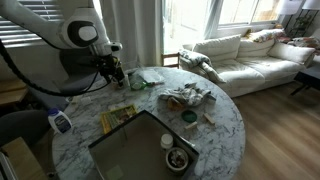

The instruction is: Open the book and put a wooden block on the opened page

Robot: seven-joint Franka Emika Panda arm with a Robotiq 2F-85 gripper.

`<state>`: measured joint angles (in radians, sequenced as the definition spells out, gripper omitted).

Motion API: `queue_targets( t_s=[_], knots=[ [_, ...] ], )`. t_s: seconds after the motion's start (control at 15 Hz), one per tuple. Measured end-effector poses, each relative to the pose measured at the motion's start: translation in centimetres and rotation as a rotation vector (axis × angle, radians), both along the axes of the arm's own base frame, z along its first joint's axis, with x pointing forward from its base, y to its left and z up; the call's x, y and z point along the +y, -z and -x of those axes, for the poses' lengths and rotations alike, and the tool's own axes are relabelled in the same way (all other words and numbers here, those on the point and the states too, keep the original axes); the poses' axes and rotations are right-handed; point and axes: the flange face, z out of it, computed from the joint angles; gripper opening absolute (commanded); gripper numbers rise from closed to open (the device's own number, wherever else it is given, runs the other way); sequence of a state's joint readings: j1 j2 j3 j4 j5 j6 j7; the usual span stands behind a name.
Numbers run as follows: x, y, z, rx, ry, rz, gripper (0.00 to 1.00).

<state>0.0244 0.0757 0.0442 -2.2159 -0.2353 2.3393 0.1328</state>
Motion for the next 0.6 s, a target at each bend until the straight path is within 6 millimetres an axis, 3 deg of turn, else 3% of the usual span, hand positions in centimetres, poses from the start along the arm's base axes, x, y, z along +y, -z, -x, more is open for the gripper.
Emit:
queue_targets(
  t_s=[0.2, 0.6],
  knots=[
    [0.09, -0.78, 0.92, 0.069, 0.129, -0.003, 1.00],
    [0.11, -0.99, 0.95, 0.068, 0.133, -0.002, 1.00]
  ],
)
